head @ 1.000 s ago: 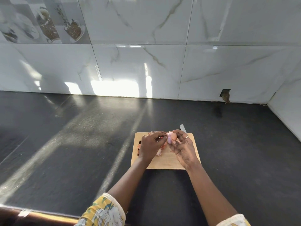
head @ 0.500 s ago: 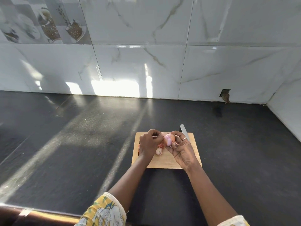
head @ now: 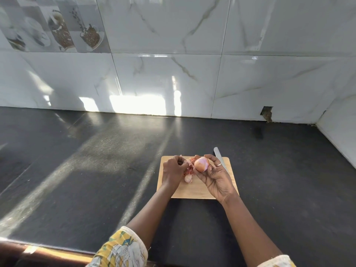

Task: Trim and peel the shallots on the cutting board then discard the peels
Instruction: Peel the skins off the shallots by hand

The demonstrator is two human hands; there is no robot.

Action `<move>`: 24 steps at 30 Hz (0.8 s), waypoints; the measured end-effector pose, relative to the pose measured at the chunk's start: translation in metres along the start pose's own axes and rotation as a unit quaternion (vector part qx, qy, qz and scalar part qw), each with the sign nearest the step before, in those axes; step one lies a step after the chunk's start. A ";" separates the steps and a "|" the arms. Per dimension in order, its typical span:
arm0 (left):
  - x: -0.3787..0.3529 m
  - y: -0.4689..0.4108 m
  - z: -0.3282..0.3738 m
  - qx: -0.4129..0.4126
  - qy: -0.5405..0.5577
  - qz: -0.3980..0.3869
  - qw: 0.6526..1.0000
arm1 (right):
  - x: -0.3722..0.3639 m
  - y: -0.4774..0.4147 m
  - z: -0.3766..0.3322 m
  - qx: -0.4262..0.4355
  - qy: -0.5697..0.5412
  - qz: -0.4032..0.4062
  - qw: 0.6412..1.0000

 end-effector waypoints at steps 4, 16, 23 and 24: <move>-0.008 0.001 0.003 -0.025 -0.035 -0.026 0.999 | -0.002 0.000 -0.005 0.006 0.018 0.014 1.000; -0.008 0.003 0.014 -0.059 0.001 -0.037 0.998 | 0.009 -0.007 -0.013 0.071 0.142 0.059 0.985; -0.013 0.006 0.017 -0.057 0.093 -0.080 0.991 | 0.009 -0.010 -0.016 0.104 0.182 0.040 0.977; -0.015 0.008 0.017 -0.056 0.106 -0.093 0.988 | 0.009 -0.009 -0.016 0.108 0.184 0.043 0.976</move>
Point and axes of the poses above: each hand's wrist, its own y-axis away from the middle knuckle, its own x-axis out of the back of the hand, z = x × y, the point moved 9 cm from there along -y, towards the middle knuckle, and after that the axes turned 11 degrees about -y, right-handed, at the moved point
